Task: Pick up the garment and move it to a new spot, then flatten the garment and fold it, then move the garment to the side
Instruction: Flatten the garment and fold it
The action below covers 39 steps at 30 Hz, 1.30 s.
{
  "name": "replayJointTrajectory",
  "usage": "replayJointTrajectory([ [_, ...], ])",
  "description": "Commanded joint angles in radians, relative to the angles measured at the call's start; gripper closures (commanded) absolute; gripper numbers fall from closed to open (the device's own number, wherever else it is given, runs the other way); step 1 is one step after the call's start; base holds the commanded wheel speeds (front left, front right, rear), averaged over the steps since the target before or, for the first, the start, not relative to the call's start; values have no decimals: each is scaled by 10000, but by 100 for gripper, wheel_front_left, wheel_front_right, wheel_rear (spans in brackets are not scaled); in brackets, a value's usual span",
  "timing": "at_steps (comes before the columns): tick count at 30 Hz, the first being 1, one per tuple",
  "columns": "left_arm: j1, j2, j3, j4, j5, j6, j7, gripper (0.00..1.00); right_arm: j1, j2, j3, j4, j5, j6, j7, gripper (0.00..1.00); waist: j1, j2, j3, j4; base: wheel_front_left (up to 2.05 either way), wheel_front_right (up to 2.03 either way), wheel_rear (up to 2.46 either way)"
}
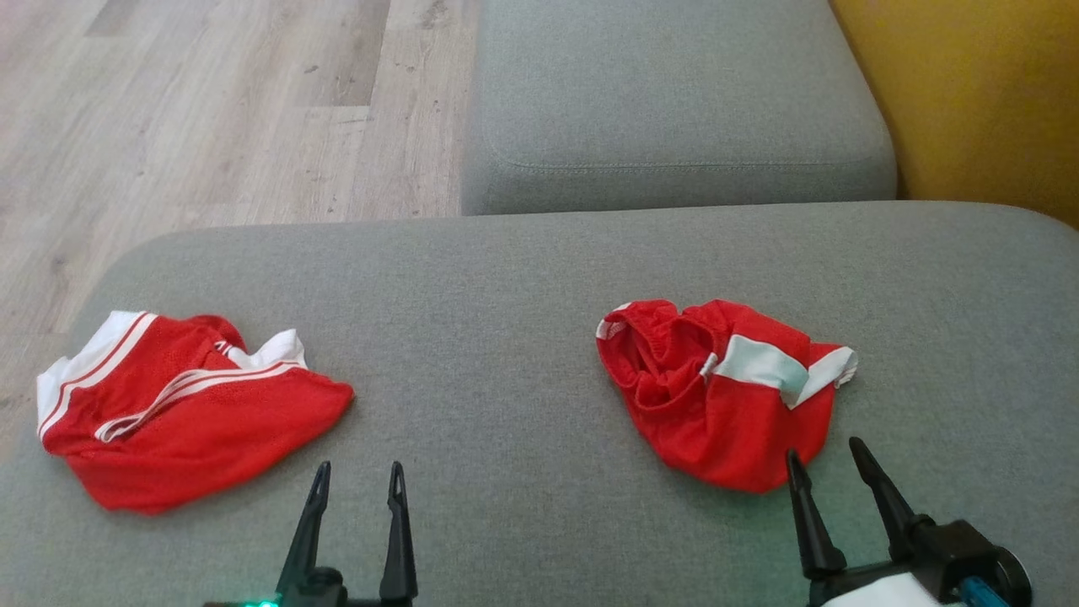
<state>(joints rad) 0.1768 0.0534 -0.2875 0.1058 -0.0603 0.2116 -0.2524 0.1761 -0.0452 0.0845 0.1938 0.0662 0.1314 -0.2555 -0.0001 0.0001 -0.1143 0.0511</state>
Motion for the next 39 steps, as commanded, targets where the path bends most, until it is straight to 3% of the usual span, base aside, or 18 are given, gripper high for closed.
replayJointTrajectory([
  [1,-223,-31,336,-326,34,-9,-93,0,-280,-51,176,-367,86,-7,-63,0,1,-1,-5,15,0,0,0],
  [18,-229,-31,148,-112,205,-122,-93,0,-249,-51,98,-293,99,-7,-63,0,1,-1,11,-106,0,0,0],
  [26,-1201,-31,-562,421,-267,-443,-93,0,-437,-51,249,-294,45,-7,-63,0,1,-1,396,-540,0,0,0],
  [31,-2841,-31,-1825,1347,-973,-1122,-93,0,-697,-51,401,-268,-57,-7,-63,0,1,-1,862,-1149,0,0,0],
  [39,-5412,-32,-4038,3765,-2199,-1360,40,0,-1041,-51,617,-250,-105,-7,-63,0,1,-1,1517,-2468,0,0,0],
])
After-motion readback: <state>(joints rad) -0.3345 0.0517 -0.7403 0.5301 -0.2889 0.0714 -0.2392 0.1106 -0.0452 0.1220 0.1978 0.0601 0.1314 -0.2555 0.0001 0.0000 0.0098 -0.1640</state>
